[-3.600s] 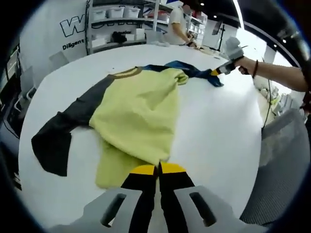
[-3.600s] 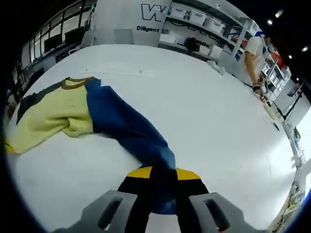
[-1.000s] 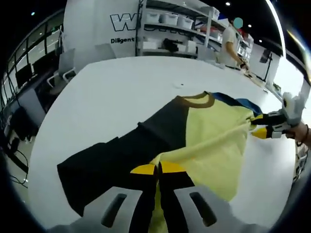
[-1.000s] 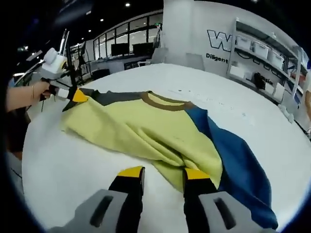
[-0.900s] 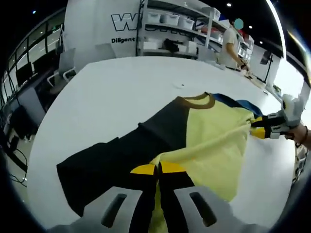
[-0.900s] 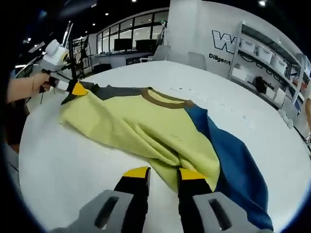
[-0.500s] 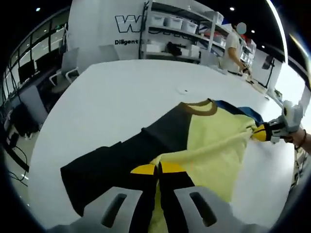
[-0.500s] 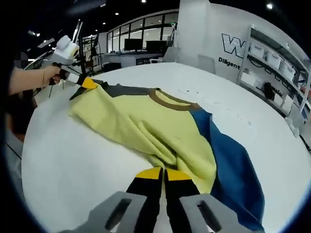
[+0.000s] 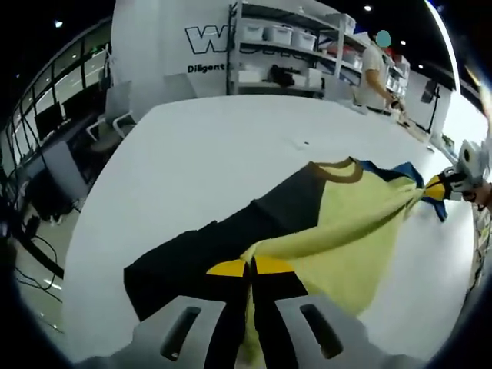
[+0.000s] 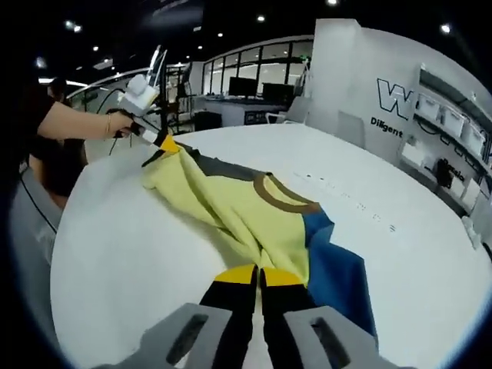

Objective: Fold the garment on the visible template until the final outline fits inside the template.

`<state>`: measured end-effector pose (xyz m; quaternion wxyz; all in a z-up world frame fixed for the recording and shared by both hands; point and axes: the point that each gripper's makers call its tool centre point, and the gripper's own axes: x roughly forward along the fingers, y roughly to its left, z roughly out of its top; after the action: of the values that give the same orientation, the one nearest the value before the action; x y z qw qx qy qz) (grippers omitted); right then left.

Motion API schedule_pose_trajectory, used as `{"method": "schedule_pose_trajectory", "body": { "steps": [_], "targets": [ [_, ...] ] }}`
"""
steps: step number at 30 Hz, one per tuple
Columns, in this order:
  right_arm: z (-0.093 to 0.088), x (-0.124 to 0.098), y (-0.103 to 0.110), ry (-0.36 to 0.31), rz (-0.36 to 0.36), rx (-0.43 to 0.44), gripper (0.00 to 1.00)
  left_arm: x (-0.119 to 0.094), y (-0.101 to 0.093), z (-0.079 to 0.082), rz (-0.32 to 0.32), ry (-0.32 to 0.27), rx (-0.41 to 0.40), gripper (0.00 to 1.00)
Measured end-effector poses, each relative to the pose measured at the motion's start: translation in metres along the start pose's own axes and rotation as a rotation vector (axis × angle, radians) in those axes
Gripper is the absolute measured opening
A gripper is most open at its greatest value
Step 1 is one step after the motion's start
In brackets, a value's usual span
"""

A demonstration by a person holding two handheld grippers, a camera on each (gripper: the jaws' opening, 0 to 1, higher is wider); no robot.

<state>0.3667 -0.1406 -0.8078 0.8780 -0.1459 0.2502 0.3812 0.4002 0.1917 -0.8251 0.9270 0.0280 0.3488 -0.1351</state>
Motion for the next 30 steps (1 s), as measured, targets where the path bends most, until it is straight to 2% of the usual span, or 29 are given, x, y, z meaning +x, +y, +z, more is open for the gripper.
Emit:
{"method": "schedule_pose_trajectory", "body": {
  "steps": [3,4,6,9,10,16,17,18,20,21,22,25,28,30],
  "targets": [
    [-0.002,-0.001,-0.006,0.003,-0.025,0.016,0.0,-0.002,0.002,0.004,0.013,-0.013,0.013,0.0],
    [-0.008,-0.001,-0.011,0.029,-0.062,0.036,0.0,-0.003,0.001,0.007,0.014,-0.026,0.014,0.0],
    [-0.012,0.002,-0.009,0.041,-0.061,0.021,0.0,-0.004,-0.001,0.012,0.013,-0.045,0.023,0.0],
    [-0.018,0.001,-0.017,0.071,-0.103,0.024,0.0,-0.004,0.001,0.014,0.034,-0.042,0.084,0.0],
    [-0.019,0.001,-0.018,0.078,-0.108,0.061,0.0,-0.004,0.001,0.012,0.028,-0.036,0.079,0.0],
    [-0.025,0.011,-0.007,0.118,-0.102,0.057,0.0,0.0,-0.01,0.003,-0.021,-0.006,0.085,0.0],
    [-0.026,0.012,-0.003,0.125,-0.092,0.078,0.0,-0.001,-0.014,0.0,-0.033,0.001,0.112,0.01],
    [-0.026,0.013,-0.001,0.126,-0.105,0.14,0.04,-0.003,-0.016,-0.002,-0.033,0.003,0.117,0.04],
    [-0.02,0.013,0.004,0.089,-0.098,0.139,0.22,-0.006,-0.019,-0.007,-0.043,0.01,0.102,0.14],
    [-0.016,0.013,0.006,0.072,-0.098,0.123,0.27,-0.007,-0.019,-0.007,-0.041,0.004,0.099,0.22],
    [-0.016,0.012,0.009,0.078,-0.086,0.121,0.28,-0.01,-0.022,-0.011,-0.047,0.007,0.094,0.27],
    [-0.011,0.013,0.02,0.067,-0.047,0.092,0.18,-0.015,-0.025,-0.017,-0.049,0.018,0.113,0.36],
    [0.0,0.015,0.026,0.037,-0.056,0.136,0.22,-0.028,-0.039,-0.022,-0.076,0.001,0.122,0.33],
    [0.008,0.017,0.033,0.001,-0.035,0.142,0.2,-0.033,-0.048,-0.023,-0.099,-0.021,0.149,0.29]
  ]
}}
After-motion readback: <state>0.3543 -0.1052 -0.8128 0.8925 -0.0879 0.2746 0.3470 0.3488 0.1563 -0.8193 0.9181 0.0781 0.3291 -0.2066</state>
